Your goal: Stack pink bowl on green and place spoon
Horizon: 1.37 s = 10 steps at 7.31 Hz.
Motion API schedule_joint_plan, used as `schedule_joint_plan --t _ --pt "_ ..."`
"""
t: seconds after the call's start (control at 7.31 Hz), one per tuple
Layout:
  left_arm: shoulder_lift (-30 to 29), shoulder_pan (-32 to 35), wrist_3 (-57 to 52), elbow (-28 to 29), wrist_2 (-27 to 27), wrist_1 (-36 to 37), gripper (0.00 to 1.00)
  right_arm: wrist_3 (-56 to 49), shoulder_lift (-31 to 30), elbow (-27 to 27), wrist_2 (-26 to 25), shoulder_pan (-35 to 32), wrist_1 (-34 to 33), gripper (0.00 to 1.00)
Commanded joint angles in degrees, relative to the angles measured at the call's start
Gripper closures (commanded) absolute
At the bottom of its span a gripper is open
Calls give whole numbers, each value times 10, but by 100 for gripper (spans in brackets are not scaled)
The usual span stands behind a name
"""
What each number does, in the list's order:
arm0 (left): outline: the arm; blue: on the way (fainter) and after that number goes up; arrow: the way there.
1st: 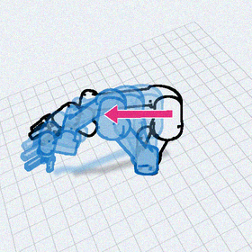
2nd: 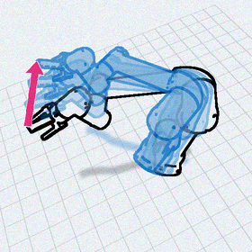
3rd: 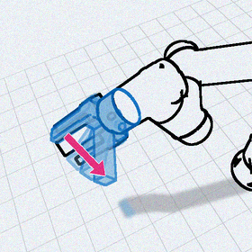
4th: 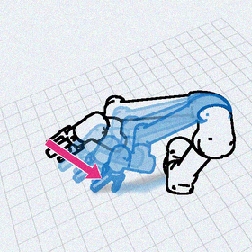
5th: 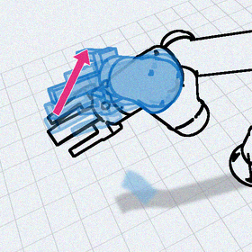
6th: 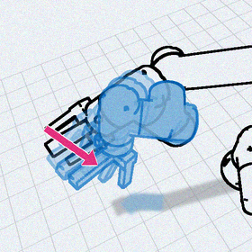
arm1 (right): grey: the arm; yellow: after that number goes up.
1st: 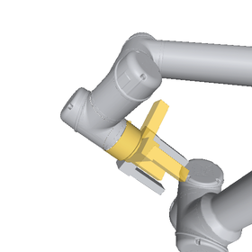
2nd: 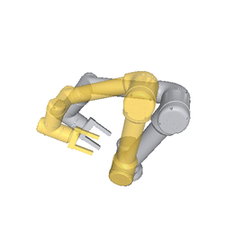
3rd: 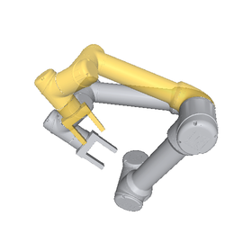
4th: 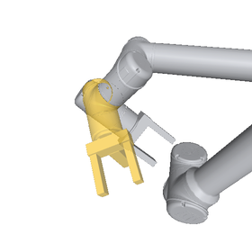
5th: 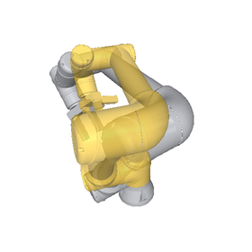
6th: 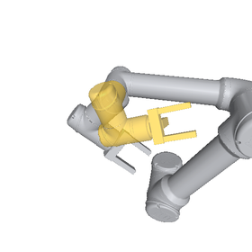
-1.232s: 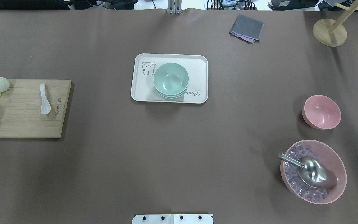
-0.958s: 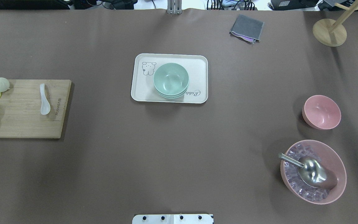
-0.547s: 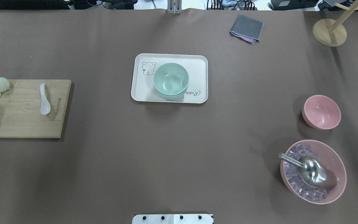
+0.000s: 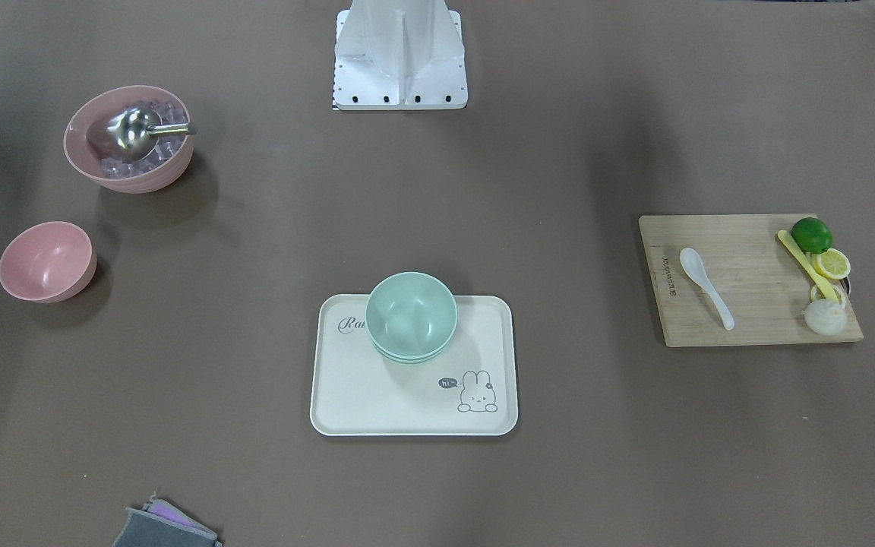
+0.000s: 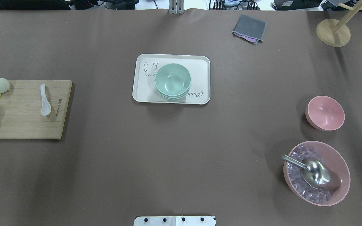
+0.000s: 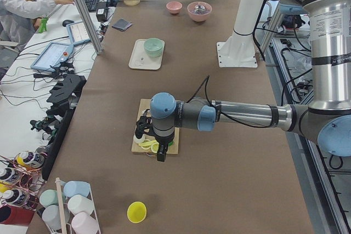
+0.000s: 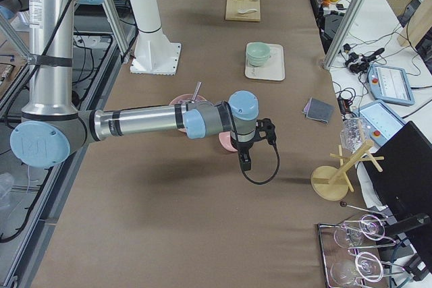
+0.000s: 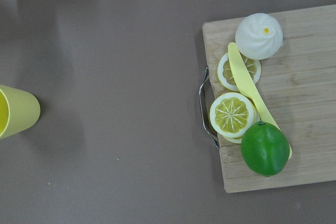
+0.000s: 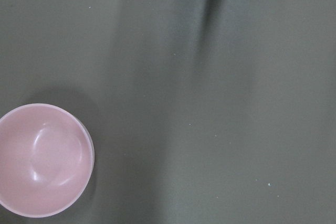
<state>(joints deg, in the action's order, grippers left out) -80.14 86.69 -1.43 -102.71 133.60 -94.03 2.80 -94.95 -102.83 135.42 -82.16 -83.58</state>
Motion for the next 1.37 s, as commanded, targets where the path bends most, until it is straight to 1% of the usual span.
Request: schedule_joint_plan --t 0.0,0.14,0.27,0.41,0.68,0.82,1.09,1.23 --pt "6 -2 3 -5 2 -16 1 21 3 -1 35 8 8 0" --pt "5 -3 3 -4 2 -16 1 59 3 -3 33 25 35 0" --pt "5 -3 3 -5 12 -16 1 121 1 -2 28 35 79 0" --pt "6 -3 4 -2 32 -16 1 158 -1 -1 6 59 111 0" --pt "5 -3 5 0 32 -16 2 241 4 2 -81 158 115 0" --pt "5 -3 5 1 32 -16 2 265 6 2 -87 186 114 1" --pt "4 -4 4 1 32 -16 2 281 13 26 -89 217 115 2" --pt "4 -4 4 1 32 -16 2 280 17 38 -88 220 115 8"
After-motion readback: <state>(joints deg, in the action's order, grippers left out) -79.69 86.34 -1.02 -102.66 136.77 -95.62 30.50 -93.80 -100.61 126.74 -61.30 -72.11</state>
